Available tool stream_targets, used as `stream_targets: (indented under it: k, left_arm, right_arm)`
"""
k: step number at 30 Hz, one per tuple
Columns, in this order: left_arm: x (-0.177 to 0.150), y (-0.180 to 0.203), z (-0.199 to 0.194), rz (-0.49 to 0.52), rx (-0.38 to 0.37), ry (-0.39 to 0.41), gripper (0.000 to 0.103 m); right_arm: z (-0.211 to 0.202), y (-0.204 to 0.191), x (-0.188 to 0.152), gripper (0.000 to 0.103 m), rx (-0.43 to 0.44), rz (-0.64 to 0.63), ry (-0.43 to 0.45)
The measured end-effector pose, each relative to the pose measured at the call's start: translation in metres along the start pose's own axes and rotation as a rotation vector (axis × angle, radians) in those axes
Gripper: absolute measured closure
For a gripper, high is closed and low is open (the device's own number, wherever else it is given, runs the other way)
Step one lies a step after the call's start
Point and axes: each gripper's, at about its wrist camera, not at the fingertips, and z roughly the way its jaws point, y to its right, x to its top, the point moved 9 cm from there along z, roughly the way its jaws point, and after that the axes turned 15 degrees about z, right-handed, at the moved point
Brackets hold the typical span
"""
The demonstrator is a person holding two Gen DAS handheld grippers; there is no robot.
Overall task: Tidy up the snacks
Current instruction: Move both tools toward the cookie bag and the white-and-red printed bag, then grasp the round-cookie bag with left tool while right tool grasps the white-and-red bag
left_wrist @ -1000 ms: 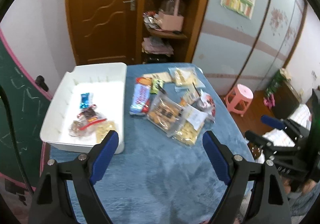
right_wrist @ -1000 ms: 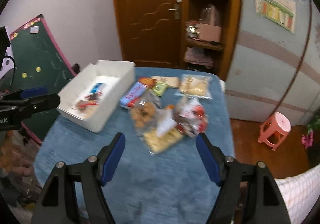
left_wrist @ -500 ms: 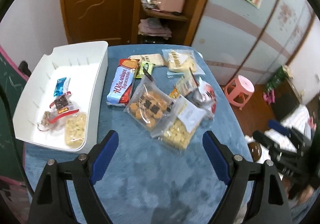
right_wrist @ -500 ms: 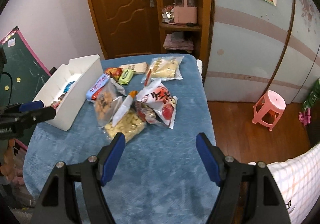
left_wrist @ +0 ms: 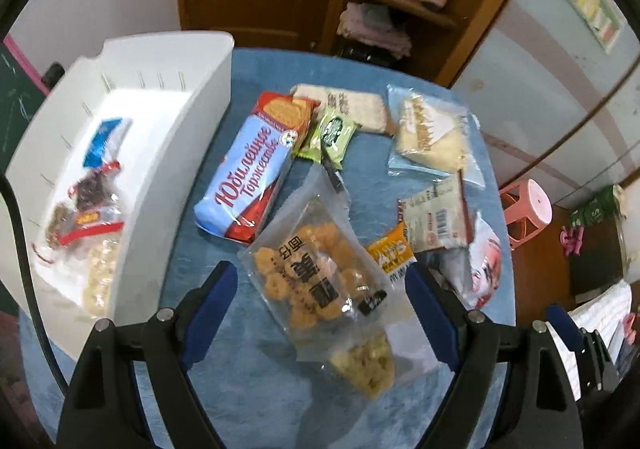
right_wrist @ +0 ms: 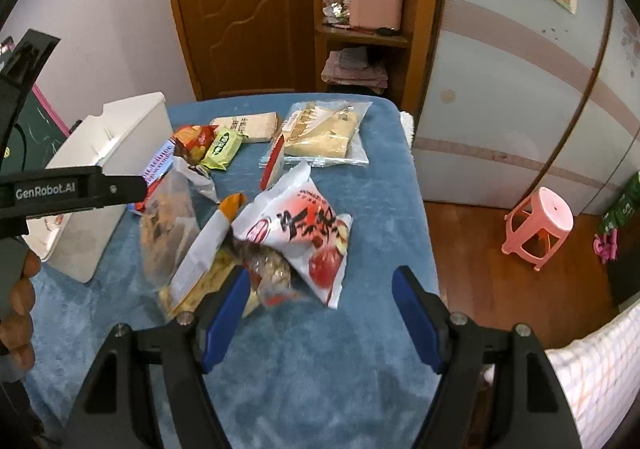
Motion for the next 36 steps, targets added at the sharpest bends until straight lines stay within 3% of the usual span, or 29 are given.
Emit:
stream_targets:
  k: [8, 17, 22, 28, 30, 34, 36]
  left_arm:
    - [-0.004, -0.010, 0.034, -0.104, -0.021, -0.073, 0.018]
    - [-0.003, -0.012, 0.057, -0.199, -0.090, -0.092, 0.018]
    - [0.002, -0.010, 0.065, -0.204, -0.074, -0.101, 0.015]
    - [0.002, -0.007, 0.077, -0.173, -0.058, -0.149, 0.005]
    - [0.002, -0.006, 0.080, -0.158, -0.048, -0.161, 0.005]
    - [0.001, -0.006, 0.080, -0.160, -0.046, -0.169, 0.006]
    - [0.001, -0.003, 0.079, -0.152, -0.050, -0.177, 0.015]
  right_arm:
    - [0.042, -0.008, 0.004, 0.029, 0.028, -0.032, -0.063]
    - [0.074, -0.006, 0.008, 0.029, 0.035, -0.018, -0.106]
    - [0.080, -0.009, 0.012, 0.029, 0.067, -0.017, -0.118]
    - [0.089, -0.009, 0.013, 0.030, 0.123, 0.020, -0.161]
    - [0.090, -0.008, 0.011, 0.041, 0.128, 0.027, -0.171]
    - [0.088, -0.008, 0.005, 0.050, 0.077, -0.026, -0.147]
    - [0.086, -0.007, 0.004, 0.054, 0.075, -0.026, -0.145]
